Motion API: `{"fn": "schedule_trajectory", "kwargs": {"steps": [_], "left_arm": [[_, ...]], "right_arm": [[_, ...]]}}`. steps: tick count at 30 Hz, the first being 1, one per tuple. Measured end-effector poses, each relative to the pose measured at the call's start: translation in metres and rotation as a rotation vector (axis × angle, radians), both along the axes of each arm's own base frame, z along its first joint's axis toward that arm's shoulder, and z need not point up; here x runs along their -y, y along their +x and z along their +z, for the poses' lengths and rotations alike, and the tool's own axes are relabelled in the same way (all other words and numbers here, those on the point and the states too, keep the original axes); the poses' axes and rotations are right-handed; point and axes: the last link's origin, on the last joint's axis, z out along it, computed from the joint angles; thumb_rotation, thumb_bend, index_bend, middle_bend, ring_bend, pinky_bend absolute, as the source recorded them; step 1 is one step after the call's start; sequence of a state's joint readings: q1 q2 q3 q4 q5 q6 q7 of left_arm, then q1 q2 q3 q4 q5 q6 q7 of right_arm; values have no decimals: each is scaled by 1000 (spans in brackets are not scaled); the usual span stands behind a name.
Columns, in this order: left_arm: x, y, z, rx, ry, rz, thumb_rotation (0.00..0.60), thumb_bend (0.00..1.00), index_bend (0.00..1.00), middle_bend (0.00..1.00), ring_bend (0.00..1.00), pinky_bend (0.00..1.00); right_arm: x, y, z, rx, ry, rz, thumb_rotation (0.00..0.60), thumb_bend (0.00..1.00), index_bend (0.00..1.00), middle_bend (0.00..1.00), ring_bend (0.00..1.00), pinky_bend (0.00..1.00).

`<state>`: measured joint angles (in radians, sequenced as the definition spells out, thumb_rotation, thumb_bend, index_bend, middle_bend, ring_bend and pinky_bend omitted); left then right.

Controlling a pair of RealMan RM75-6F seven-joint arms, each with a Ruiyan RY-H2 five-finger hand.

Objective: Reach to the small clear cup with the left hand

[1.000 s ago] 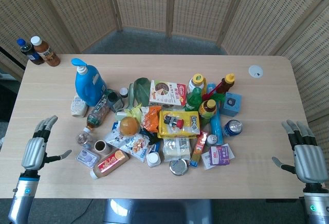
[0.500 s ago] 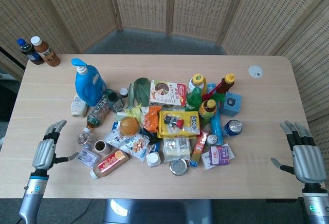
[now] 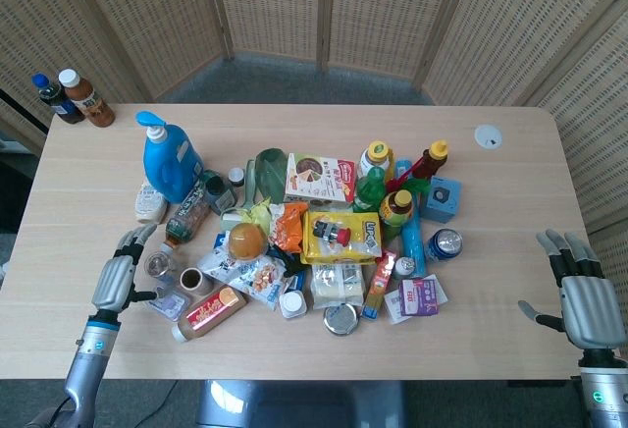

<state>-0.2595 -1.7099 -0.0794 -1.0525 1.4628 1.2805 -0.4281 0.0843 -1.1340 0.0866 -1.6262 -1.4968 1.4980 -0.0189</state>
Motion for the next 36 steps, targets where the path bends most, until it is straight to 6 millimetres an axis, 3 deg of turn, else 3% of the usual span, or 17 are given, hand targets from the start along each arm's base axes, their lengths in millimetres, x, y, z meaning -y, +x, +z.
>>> {"fn": "schedule_trajectory", "kwargs": {"steps": [4, 6, 7, 10, 12, 15, 24, 36], "left_arm": [[0, 0, -7, 13, 3, 6, 600, 15, 0, 0, 0, 0], [-1, -1, -9, 14, 12, 5, 600, 20, 81, 49, 39, 74], [-1, -1, -11, 14, 19, 4, 600, 23, 138, 97, 81, 124], [-2, -1, -17, 13, 35, 6, 600, 51, 464, 432, 393, 383], [-3, 0, -20, 14, 47, 9, 600, 67, 622, 591, 534, 511], [-4, 0, -24, 3, 58, 13, 600, 88, 746, 720, 633, 608], [-5, 7, -12, 37, 113, -11, 600, 104, 775, 747, 648, 623], [-12, 37, 41, 81, 225, -114, 600, 104, 775, 736, 649, 619]], "right_arm": [[0, 0, 0, 4, 2, 0, 600, 0, 0, 0, 0, 0], [0, 0, 0, 6, 4, 2, 600, 0, 0, 0, 0, 0], [0, 0, 0, 6, 4, 2, 600, 0, 0, 0, 0, 0], [0, 0, 0, 9, 6, 3, 600, 0, 0, 0, 0, 0], [0, 0, -1, 11, 7, 2, 600, 0, 0, 0, 0, 0], [0, 0, 0, 13, 7, 2, 600, 0, 0, 0, 0, 0], [0, 0, 1, 18, 5, 3, 600, 0, 0, 0, 0, 0], [-1, 2, 1, 18, 4, 7, 600, 0, 0, 0, 0, 0]]}}
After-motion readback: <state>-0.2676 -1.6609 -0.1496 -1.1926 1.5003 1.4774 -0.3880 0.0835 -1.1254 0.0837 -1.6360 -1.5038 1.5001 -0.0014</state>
